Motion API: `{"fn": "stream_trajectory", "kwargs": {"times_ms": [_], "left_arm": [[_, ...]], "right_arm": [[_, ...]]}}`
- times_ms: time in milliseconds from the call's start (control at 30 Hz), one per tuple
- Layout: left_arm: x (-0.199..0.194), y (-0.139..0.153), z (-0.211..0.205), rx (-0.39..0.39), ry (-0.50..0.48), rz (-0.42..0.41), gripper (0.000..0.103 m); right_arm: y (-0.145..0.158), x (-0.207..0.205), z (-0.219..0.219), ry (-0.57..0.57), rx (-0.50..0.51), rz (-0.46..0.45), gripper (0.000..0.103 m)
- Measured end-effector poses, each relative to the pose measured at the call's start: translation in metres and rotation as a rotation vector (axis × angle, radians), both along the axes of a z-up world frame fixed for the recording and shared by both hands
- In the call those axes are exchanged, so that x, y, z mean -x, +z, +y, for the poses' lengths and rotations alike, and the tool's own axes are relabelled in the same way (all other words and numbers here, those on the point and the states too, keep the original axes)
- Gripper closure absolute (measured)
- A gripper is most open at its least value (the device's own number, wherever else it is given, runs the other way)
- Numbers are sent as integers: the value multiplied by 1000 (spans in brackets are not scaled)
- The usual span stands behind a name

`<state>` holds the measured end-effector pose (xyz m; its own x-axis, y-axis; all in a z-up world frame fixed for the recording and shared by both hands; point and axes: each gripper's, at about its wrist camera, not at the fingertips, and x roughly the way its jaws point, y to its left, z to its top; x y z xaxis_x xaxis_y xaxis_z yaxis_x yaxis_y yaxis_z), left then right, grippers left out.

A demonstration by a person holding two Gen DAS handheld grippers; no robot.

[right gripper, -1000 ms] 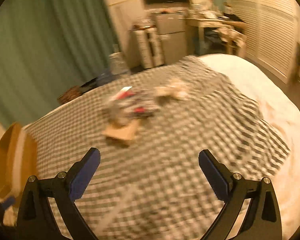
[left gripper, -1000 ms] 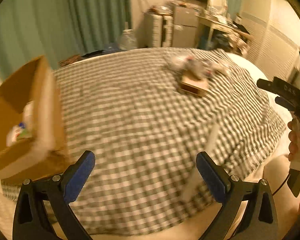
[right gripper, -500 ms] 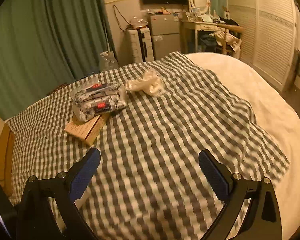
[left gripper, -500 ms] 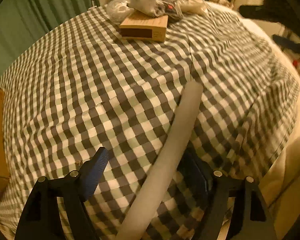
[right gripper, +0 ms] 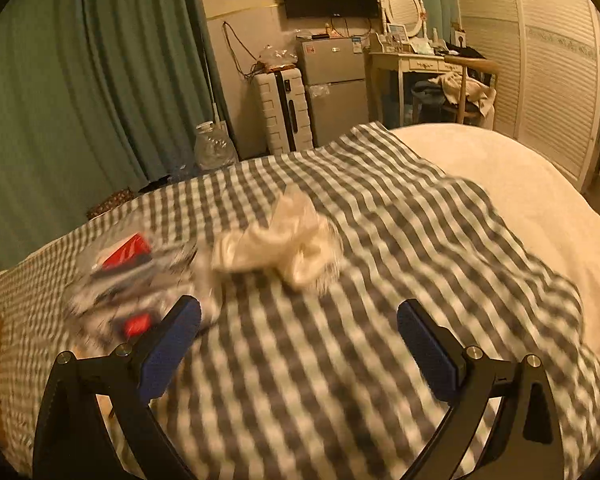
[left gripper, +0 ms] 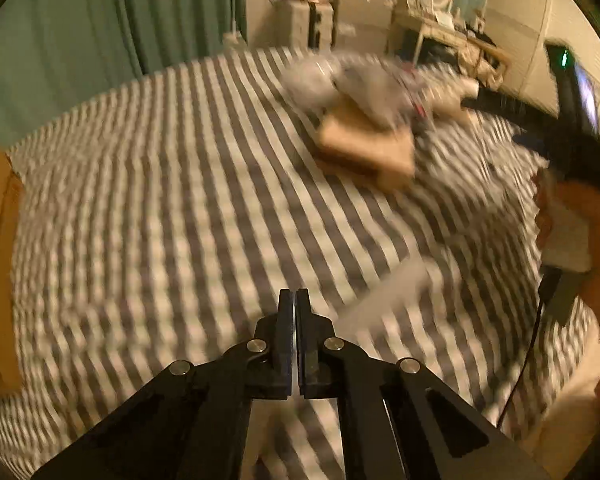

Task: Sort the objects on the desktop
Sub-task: 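Move both open tools back over the remaining items on the bedspread, then grasp the white foam strip with left tool while right tool grips the cream lace bow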

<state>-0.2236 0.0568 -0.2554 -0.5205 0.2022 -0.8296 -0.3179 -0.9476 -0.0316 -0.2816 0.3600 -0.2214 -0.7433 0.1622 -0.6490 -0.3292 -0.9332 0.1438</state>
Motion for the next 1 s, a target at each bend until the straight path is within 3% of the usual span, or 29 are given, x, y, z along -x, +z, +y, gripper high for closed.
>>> {"fn": "stream_trajectory", "kwargs": {"times_ms": [133, 200, 267, 400, 467, 500, 533, 600, 667, 1000], "left_arm": [[35, 7, -19, -13, 73, 34, 102], [50, 2, -24, -20, 108, 2, 102], [55, -3, -25, -63, 108, -28, 102], [36, -8, -13, -94, 7, -38, 101], [20, -10, -3, -105, -55, -66, 99], [11, -12, 2, -95, -85, -77, 93], [4, -14, 7, -87, -110, -90, 87], [-8, -16, 13, -56, -131, -84, 59], [-17, -18, 16, -65, -140, -81, 42], [-34, -3, 28, -39, -179, -58, 37]], "right_arm": [[-8, 28, 13, -27, 38, 13, 4], [-12, 40, 19, -36, 76, 14, 4], [-15, 50, 21, -33, 91, 1, 11], [-24, 57, 20, -1, 60, -59, 70], [-26, 53, 19, 2, 36, -71, 80], [-25, 50, 17, 2, 18, -69, 86], [-23, 47, 15, 1, -2, -72, 87], [-20, 37, 10, 0, -35, -83, 87], [-15, 23, 6, -10, -48, -93, 87], [3, -40, -13, 5, -52, -126, 87]]}}
